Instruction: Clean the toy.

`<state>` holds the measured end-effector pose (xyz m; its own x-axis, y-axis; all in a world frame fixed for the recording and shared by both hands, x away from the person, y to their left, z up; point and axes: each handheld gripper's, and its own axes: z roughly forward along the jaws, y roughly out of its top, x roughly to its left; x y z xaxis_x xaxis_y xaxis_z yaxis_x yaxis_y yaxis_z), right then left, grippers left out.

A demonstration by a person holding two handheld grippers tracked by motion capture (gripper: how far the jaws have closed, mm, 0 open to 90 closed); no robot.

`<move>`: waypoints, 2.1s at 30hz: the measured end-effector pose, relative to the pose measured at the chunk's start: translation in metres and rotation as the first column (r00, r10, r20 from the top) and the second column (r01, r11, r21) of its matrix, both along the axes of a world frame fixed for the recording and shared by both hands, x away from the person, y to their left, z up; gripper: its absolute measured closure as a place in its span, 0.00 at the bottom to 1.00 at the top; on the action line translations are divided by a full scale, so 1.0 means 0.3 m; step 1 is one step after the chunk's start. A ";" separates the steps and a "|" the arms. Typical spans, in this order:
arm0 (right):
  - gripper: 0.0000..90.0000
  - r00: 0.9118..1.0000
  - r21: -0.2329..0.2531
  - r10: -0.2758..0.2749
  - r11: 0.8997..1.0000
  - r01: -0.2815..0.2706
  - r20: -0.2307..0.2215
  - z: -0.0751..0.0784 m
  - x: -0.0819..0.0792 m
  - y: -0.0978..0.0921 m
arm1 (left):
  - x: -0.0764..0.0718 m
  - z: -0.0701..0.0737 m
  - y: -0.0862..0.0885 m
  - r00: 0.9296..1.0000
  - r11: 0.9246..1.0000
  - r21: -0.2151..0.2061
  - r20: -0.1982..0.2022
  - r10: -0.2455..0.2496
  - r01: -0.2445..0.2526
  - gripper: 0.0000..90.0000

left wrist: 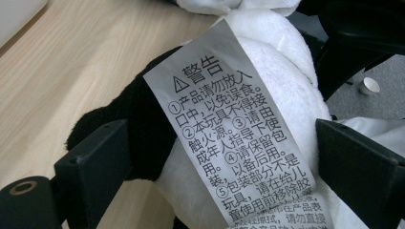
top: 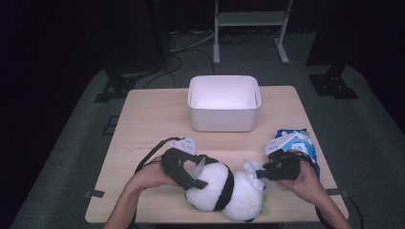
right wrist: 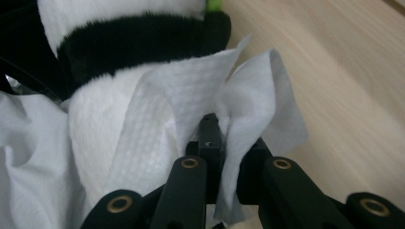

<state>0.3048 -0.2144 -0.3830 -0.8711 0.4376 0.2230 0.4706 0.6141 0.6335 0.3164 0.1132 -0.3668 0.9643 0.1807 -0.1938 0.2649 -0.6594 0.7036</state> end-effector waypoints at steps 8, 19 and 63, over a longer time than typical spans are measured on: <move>0.92 0.997 -0.013 0.070 0.997 -0.070 0.015 0.052 0.036 0.129 | -0.001 -0.010 0.009 1.000 0.999 -0.037 0.008 0.005 -0.005 0.08; 0.93 0.988 -0.101 0.150 0.984 -0.146 0.033 0.126 0.091 0.307 | -0.005 -0.014 0.016 1.000 0.999 -0.049 0.021 0.001 0.000 0.08; 0.95 0.995 -0.023 0.073 0.997 -0.075 -0.075 0.021 0.125 0.193 | 0.079 -0.104 0.039 0.990 0.978 -0.178 -0.108 0.091 -0.109 0.38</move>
<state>0.3424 -0.1564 -0.3766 -0.8828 0.3790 0.2775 0.4683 0.6643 0.5825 0.3401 0.1249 -0.3981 0.9177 0.2276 -0.3257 0.3970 -0.4885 0.7771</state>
